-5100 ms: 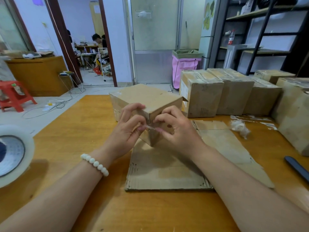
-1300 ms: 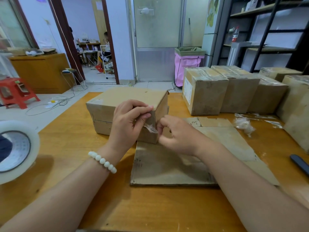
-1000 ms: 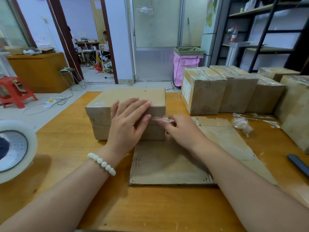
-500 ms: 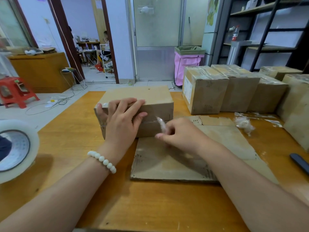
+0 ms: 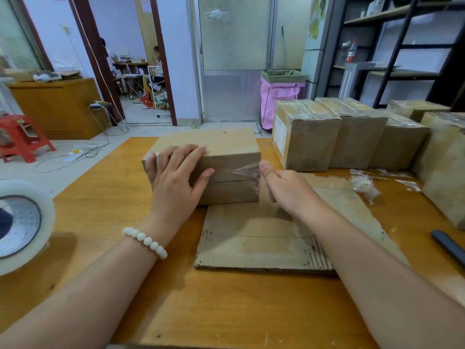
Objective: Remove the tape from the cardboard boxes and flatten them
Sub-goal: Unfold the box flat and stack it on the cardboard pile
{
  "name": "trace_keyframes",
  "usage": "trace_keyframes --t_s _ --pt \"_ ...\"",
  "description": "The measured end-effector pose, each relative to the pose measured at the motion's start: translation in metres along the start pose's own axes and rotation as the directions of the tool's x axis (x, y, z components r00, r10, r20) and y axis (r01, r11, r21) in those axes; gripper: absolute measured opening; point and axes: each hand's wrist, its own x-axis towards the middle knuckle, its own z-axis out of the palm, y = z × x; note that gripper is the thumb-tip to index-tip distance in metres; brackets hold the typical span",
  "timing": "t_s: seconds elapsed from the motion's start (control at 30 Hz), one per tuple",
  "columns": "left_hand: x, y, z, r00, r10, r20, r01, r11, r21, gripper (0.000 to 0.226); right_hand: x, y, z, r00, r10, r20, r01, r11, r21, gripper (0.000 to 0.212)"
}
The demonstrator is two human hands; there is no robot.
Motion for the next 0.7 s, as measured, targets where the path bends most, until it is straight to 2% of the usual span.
trace_keyframes --t_s 0.1,0.17,0.2,0.27,0.33,0.37,0.43,0.5,0.57,0.63,0.7 --pt "0.003 -0.001 -0.008 0.982 -0.175 -0.077 0.175 0.985 -0.006 0.051 0.006 0.009 0.000 0.998 0.030 -0.052 -0.032 0.998 -0.052 0.055" --pt "0.007 -0.004 -0.017 0.918 -0.387 -0.088 0.377 0.919 -0.113 0.055 0.010 0.015 -0.004 0.992 0.048 -0.113 -0.055 0.997 -0.056 0.048" --pt "0.009 -0.005 -0.021 0.873 -0.485 -0.047 0.465 0.858 -0.217 0.056 0.012 0.018 -0.006 0.988 0.058 -0.141 -0.064 0.997 -0.039 0.046" --pt "0.010 -0.007 -0.024 0.787 -0.603 0.131 0.589 0.671 -0.450 0.060 0.013 0.021 -0.005 0.981 0.082 -0.174 -0.084 0.996 -0.007 0.039" --pt "0.011 -0.002 -0.024 0.717 -0.608 0.341 0.658 0.429 -0.619 0.067 0.015 0.023 0.000 0.980 0.078 -0.184 -0.075 0.997 0.025 0.028" --pt "0.010 -0.001 -0.022 0.687 -0.589 0.424 0.680 0.318 -0.660 0.074 0.017 0.024 0.004 0.979 0.071 -0.193 -0.064 0.997 0.038 0.025" --pt "0.010 -0.001 -0.021 0.651 -0.546 0.527 0.710 0.192 -0.678 0.089 0.019 0.024 0.008 0.974 0.071 -0.215 -0.055 0.995 0.082 0.023" --pt "0.010 -0.007 -0.020 0.652 -0.494 0.575 0.723 0.175 -0.668 0.096 0.019 0.025 0.008 0.971 0.099 -0.219 -0.068 0.987 0.144 0.034" --pt "0.005 -0.013 -0.015 0.698 -0.424 0.577 0.706 0.269 -0.655 0.104 0.019 0.028 0.007 0.965 0.112 -0.237 -0.083 0.988 0.127 0.042" --pt "0.002 -0.011 -0.013 0.747 -0.372 0.552 0.664 0.368 -0.651 0.112 0.019 0.031 0.008 0.950 0.048 -0.309 -0.050 0.999 0.001 0.030" --pt "0.000 -0.010 -0.011 0.806 -0.341 0.484 0.591 0.510 -0.625 0.104 0.019 0.032 0.008 0.939 -0.066 -0.337 0.006 0.984 -0.176 0.017"
